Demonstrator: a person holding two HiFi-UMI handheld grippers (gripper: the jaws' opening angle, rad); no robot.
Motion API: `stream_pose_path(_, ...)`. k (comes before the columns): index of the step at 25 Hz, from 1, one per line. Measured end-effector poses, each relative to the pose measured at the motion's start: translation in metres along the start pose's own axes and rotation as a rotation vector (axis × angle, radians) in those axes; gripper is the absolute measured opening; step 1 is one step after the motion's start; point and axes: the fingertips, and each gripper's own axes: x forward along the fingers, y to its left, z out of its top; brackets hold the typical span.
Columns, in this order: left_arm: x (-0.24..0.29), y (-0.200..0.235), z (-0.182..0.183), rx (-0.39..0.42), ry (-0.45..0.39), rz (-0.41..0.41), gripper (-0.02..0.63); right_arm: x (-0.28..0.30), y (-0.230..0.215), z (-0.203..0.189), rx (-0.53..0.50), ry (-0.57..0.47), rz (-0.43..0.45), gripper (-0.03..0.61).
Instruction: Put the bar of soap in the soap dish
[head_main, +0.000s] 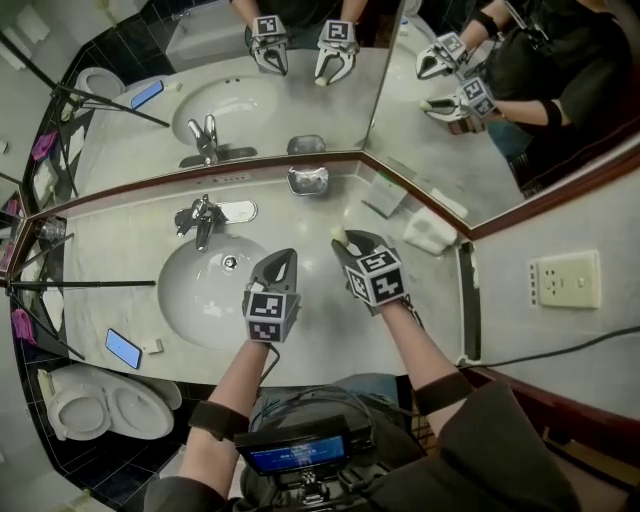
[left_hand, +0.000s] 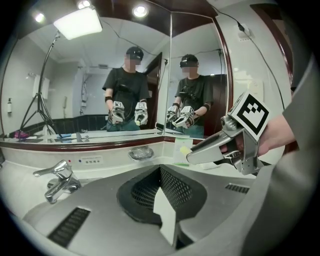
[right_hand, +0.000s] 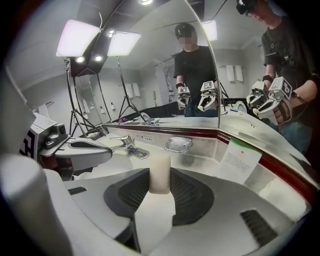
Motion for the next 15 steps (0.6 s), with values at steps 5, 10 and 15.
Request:
stream_pose_path(5, 0.031, 0.021, 0.015, 0.009, 0.005, 0.016, 0.002, 0.042, -0.017, 0.042, -0.031, 0.002, -0.026, 0.147)
stream_pose_path(10, 0.067, 0.040, 0.026, 0.037, 0.037, 0.030, 0.002, 0.090, -0.048, 0.079, -0.049, 0.027, -0.069, 0.147)
stream_pose_path(15, 0.089, 0.055, 0.031, 0.053, 0.063, 0.045, 0.002, 0.128, -0.071, 0.083, -0.073, 0.105, -0.120, 0.147)
